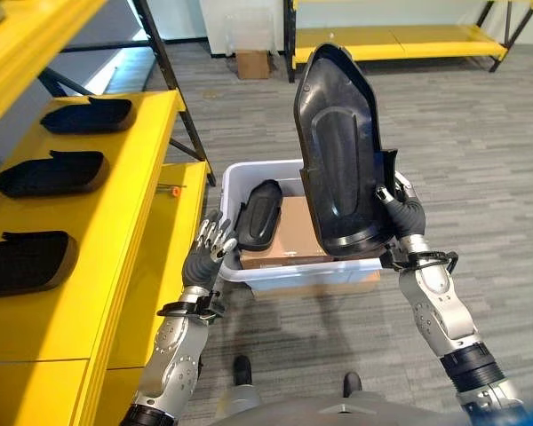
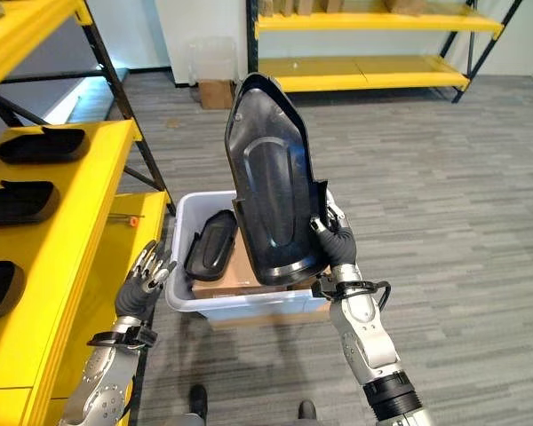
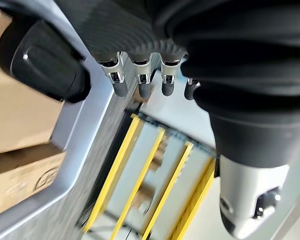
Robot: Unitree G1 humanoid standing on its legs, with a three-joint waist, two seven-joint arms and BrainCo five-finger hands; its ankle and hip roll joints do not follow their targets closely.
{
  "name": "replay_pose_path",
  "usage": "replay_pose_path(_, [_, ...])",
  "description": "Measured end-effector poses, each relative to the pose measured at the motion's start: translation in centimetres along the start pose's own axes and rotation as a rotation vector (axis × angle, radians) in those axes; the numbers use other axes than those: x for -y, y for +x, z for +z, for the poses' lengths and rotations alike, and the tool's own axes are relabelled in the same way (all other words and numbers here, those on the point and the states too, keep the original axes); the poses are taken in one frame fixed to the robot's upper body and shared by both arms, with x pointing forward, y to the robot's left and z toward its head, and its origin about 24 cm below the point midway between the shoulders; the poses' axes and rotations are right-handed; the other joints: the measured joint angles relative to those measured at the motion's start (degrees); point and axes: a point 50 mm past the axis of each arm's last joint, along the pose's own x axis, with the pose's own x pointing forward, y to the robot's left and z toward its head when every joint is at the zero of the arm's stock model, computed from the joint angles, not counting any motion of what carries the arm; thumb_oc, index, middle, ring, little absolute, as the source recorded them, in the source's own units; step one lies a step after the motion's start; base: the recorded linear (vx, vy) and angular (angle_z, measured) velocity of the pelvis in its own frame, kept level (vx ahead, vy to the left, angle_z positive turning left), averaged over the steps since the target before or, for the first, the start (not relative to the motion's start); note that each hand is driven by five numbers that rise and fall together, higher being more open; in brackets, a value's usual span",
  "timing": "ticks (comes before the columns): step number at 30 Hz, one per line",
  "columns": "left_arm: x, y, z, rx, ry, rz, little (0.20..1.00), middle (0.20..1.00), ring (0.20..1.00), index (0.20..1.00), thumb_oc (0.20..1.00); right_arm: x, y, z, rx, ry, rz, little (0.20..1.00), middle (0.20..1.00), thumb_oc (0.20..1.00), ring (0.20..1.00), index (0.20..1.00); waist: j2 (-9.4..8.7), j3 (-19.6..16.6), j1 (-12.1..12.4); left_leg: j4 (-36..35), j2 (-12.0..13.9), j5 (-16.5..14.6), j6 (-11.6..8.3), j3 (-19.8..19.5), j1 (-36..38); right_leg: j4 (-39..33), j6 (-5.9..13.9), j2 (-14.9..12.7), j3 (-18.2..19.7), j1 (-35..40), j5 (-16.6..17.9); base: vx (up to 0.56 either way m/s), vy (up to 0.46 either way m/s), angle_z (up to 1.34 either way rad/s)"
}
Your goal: Move parts from the plastic box to the shelf.
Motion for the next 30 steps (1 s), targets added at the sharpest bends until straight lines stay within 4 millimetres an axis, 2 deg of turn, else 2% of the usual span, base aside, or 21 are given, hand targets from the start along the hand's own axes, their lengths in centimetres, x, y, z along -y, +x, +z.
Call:
replay_pose_path(1, [-0.2,-0.5,-0.4,-0.018,-0.006,0.015,1.0,1.0,1.0,1.0,1.0,-0.5,0.2,0.0,0.003,0.004,0.028,0.2,0.2,0.2,0.2,0.2,0.72,0.0,1.1,0.3,1.3,0.5,-0.65,-1.2,-0.2,1.5,-0.7,1.5,-0.7,-0.2,-1.0,-0.19,-0.244,0.32])
replay_pose_path(3, [-0.1,-0.8,-1.0,-0.037,-0.027,0.027,1.0,1.0,1.0,1.0,1.0,-1.0,0.8,0.5,0.02,0.004,0.061,0.2,0.2,0.2,0.2,0.2,2.2,0.4,2.4,1.2,3.3,1.4,-0.62,-3.6,-1.9,3.3,-2.22,4.0,-3.0,-0.5,-2.4,-0.21,-0.194,0.67])
replay_pose_path(4, [0.4,-0.5,-1.3,-0.038,-0.052,0.015,1.0,1.0,1.0,1.0,1.0,-0.8,1.2,1.1,0.047,-0.008,0.064,0.2,0.2,0.2,0.2,0.2,3.28,0.8,2.9,2.9,3.7,4.0,-2.07,-5.7,-5.4,4.5,-3.23,5.0,-5.8,-1.5,-3.1,-0.15,-0.07,1.37])
replay_pose_path(5, [1.2,0.0,-1.6,-0.037,-0.071,-0.007,1.0,1.0,1.0,1.0,1.0,-0.5,1.7,1.8,0.072,-0.023,0.062,0.2,0.2,0.2,0.2,0.2,4.26,1.5,3.4,2.6,3.8,7.7,-2.52,-6.3,-8.1,5.2,-4.7,5.9,-8.4,-2.3,-4.1,-0.13,-0.049,1.53])
replay_pose_path(6, [1.6,0.1,-2.0,-0.049,-0.081,-0.017,1.0,1.0,1.0,1.0,1.0,-0.2,2.1,2.4,0.09,-0.041,0.061,0.2,0.2,0.2,0.2,0.2,5.78,2.3,4.5,1.1,4.4,10.0,-1.9,-5.3,-8.5,5.4,-5.36,6.7,-10.5,-2.1,-4.5,-0.14,-0.048,1.6])
replay_pose_path(7, [1.1,-0.2,-2.6,-0.092,-0.058,-0.008,1.0,1.0,1.0,1.0,1.0,-0.1,2.0,2.7,0.104,-0.051,0.059,0.2,0.2,0.2,0.2,0.2,7.53,3.3,5.9,0.5,5.9,-0.3,1.88,0.8,-8.6,7.1,-6.88,8.2,-13.6,-1.1,-5.2,-0.31,-0.104,1.64])
replay_pose_path(8, [-0.3,0.0,-1.8,-0.093,0.01,0.003,1.0,1.0,1.0,1.0,1.0,-0.4,2.0,2.9,0.115,-0.046,0.066,0.2,0.2,0.2,0.2,0.2,3.51,5.7,6.7,3.2,5.3,-5.4,2.4,8.7,-9.4,7.9,-8.74,4.6,-17.3,-2.0,-5.7,-0.32,-0.096,1.57])
replay_pose_path(9, [-0.7,0.1,-1.6,-0.092,0.029,0.001,1.0,1.0,1.0,1.0,1.0,-0.4,1.7,2.7,0.106,-0.048,0.066,0.2,0.2,0.2,0.2,0.2,1.22,6.1,6.5,9.2,3.5,-5.5,2.11,10.5,-9.7,6.7,-9.31,2.3,-20.7,-1.7,-4.2,-0.36,-0.113,1.29])
replay_pose_path(10, [-0.7,0.2,-1.4,-0.083,0.026,0.006,1.0,1.0,1.0,1.0,1.0,-0.4,1.3,2.4,0.097,-0.041,0.061,0.2,0.2,0.2,0.2,0.2,-0.36,5.8,5.9,14.7,2.6,-5.4,1.25,11.1,-10.0,5.0,-9.27,1.2,-22.0,-1.2,-3.0,-0.21,-0.066,1.03])
replay_pose_path(11, [-0.3,0.7,-1.2,-0.056,0.0,0.005,1.0,1.0,1.0,1.0,1.0,-0.6,1.2,2.7,0.11,-0.036,0.071,0.2,0.2,0.2,0.2,0.2,-1.48,6.0,4.1,25.3,2.5,-7.3,-0.36,8.8,-8.3,3.8,-9.0,-0.7,-24.1,-1.1,-1.9,-0.11,-0.016,1.18])
replay_pose_path(12, [0.2,1.2,-1.0,-0.039,-0.009,-0.011,1.0,1.0,1.0,1.0,1.0,-0.6,1.1,2.9,0.118,-0.019,0.069,0.2,0.2,0.2,0.2,0.2,-1.06,5.7,2.0,29.0,3.3,-9.0,-1.21,7.9,-5.0,3.9,-8.34,-1.3,-26.4,-0.9,-1.4,-0.03,0.081,1.17])
replay_pose_path(13, [0.7,1.6,-0.8,-0.025,-0.018,-0.023,1.0,1.0,1.0,1.0,1.0,-0.5,1.0,2.8,0.113,-0.004,0.063,0.2,0.2,0.2,0.2,0.2,-0.58,5.4,1.1,28.5,3.8,-9.5,-2.11,7.7,-1.9,4.0,-7.87,-1.5,-27.5,-0.8,-1.2,0.05,0.162,0.96])
replay_pose_path(14, [1.1,1.9,-0.7,-0.017,-0.026,-0.038,1.0,1.0,1.0,1.0,1.0,-0.3,0.7,2.8,0.112,0.005,0.052,0.2,0.2,0.2,0.2,0.2,0.24,4.8,0.5,24.3,3.7,-9.0,-2.21,7.9,0.8,4.3,-7.24,-1.4,-27.8,-0.9,-0.7,0.04,0.166,0.75])
replay_pose_path(16, [2.1,2.5,-0.6,-0.007,-0.04,-0.071,1.0,1.0,1.0,1.0,1.0,0.4,0.0,3.1,0.12,0.014,0.017,0.2,0.2,0.2,0.2,0.2,2.1,3.7,-1.6,10.5,2.2,-8.2,-2.56,8.2,6.0,6.3,-6.84,-2.5,-28.9,-1.1,-0.5,0.06,0.178,1.19])
replay_pose_path(17, [2.4,2.6,-0.4,0.007,-0.046,-0.081,1.0,1.0,1.0,1.0,1.0,0.5,-0.1,3.1,0.121,0.029,0.01,0.2,0.2,0.2,0.2,0.2,2.25,3.2,-2.1,6.5,0.8,-7.7,-2.25,7.9,7.1,7.6,-6.73,-3.6,-29.0,-1.5,-0.5,0.06,0.285,1.19])
replay_pose_path(18, [1.8,2.4,-0.3,0.004,-0.029,-0.068,1.0,1.0,1.0,1.0,1.0,-0.3,0.0,2.8,0.12,0.062,0.027,0.2,0.2,0.2,0.2,0.2,1.41,2.1,-0.6,4.6,-1.3,-7.9,-1.82,7.9,7.6,7.7,-5.29,-5.6,-28.4,-1.8,0.7,0.05,0.258,0.62])
replay_pose_path(19, [1.1,2.1,-0.2,-0.007,-0.004,-0.052,1.0,1.0,1.0,1.0,1.0,-1.0,0.0,2.5,0.117,0.089,0.046,0.2,0.2,0.2,0.2,0.2,0.98,1.9,0.9,4.4,-2.9,-8.1,-1.45,7.8,7.5,8.1,-4.73,-7.3,-28.0,-2.1,1.6,0.04,0.235,0.28])
replay_pose_path(21, [0.4,1.9,0.1,-0.005,0.021,-0.035,1.0,1.0,1.0,1.0,1.0,-1.4,-0.1,1.8,0.092,0.1,0.056,0.2,0.2,0.2,0.2,0.2,0.89,1.7,1.6,4.2,-4.5,-8.5,-0.69,7.5,7.4,9.4,-4.38,-9.3,-28.0,-2.1,2.3,0.03,0.155,0.29])
replay_pose_path(23, [-0.4,1.5,0.2,-0.006,0.037,-0.008,1.0,1.0,1.0,1.0,1.0,-1.3,-0.1,1.6,0.08,0.098,0.053,0.2,0.2,0.2,0.2,0.2,0.33,1.3,2.5,4.1,-5.1,-9.2,0.49,7.3,7.0,8.8,-3.78,-9.7,-27.4,-2.2,2.7,0.04,0.185,0.12])
replay_pose_path(26, [-0.9,1.2,0.2,-0.007,0.045,0.012,1.0,1.0,1.0,1.0,1.0,-1.0,-0.1,1.0,0.056,0.113,0.029,0.2,0.2,0.2,0.2,0.2,-1.1,0.3,3.1,3.9,-6.3,-9.1,1.03,6.2,5.7,6.6,-2.11,-9.9,-28.1,-1.7,3.8,0.02,0.135,0.17])
replay_pose_path(30, [-1.2,0.8,0.1,-0.01,0.041,0.032,1.0,1.0,1.0,1.0,1.0,-1.3,-0.1,0.6,0.039,0.13,0.024,0.2,0.2,0.2,0.2,0.2,-2.3,-0.6,4.0,3.7,-7.2,-8.6,1.69,4.1,3.6,4.9,-1.45,-10.1,-29.1,-1.4,4.3,0.03,0.16,0.3])
